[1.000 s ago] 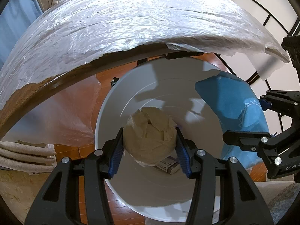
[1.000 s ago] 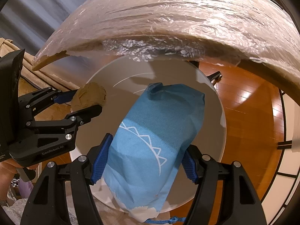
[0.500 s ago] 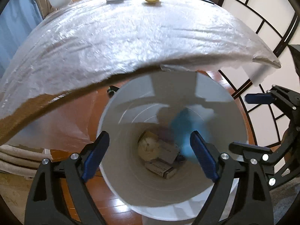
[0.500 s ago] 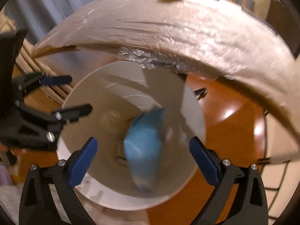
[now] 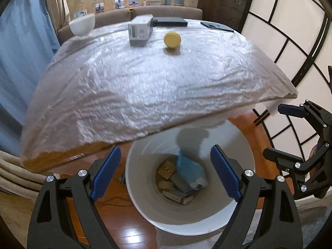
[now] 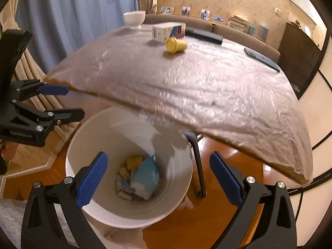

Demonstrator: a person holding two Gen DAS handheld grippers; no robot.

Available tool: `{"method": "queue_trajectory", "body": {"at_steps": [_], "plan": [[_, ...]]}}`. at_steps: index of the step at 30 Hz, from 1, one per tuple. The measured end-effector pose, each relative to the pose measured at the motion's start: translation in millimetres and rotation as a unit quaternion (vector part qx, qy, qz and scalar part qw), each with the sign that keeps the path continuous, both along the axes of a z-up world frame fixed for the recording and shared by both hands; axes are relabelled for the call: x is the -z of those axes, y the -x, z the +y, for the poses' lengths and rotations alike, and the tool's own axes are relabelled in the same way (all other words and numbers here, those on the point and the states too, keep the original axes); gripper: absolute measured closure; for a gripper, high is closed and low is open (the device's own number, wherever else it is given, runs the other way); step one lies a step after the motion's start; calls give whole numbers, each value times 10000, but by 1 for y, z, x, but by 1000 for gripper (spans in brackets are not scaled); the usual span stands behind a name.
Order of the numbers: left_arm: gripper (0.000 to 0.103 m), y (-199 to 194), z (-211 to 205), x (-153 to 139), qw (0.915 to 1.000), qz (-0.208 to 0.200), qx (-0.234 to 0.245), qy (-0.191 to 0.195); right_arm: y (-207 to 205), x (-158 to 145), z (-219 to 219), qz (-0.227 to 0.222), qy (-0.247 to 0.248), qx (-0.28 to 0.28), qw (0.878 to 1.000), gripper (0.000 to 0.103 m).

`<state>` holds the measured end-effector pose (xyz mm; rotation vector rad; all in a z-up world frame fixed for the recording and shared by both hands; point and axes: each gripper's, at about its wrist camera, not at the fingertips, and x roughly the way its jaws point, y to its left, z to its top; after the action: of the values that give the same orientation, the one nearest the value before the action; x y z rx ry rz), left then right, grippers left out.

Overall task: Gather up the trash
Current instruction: 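Move both open tools back over the table toward the box and cap, then grasp the white medicine box with the left tool while the right tool grasps the yellow cap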

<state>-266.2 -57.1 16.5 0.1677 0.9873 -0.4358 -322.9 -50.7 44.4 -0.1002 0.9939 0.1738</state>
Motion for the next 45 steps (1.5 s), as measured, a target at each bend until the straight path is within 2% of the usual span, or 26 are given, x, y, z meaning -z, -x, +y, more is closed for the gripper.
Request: {"method": "queue_trajectory", "body": {"at_steps": [10,18,28,35,38,45], "plan": [[14,-31,-3,-40,9990,-435,-122,-45,-31,-25,15,-489,-79,-43,9988,6],[14,-80,-7,-43,9975,-640,-103,-290,-72,-25,21,-592,-212,119,9979,6],[14,-159,-13,-34,9988,-407,-13,-255,-136,-3,26,-356,-352,515,9974,8],[14,-212,-24,-21,9996,-161,105,-192,-184,11,29,-226,-188,544,9981,8],[14,-229,-32,-14,9996,-80,201,-188,-203,17,28,-103,-190,488,9986,14],[14,-260,-48,-4,9989,-51,435,-163,-238,28,16,134,-340,534,9979,18]]}}
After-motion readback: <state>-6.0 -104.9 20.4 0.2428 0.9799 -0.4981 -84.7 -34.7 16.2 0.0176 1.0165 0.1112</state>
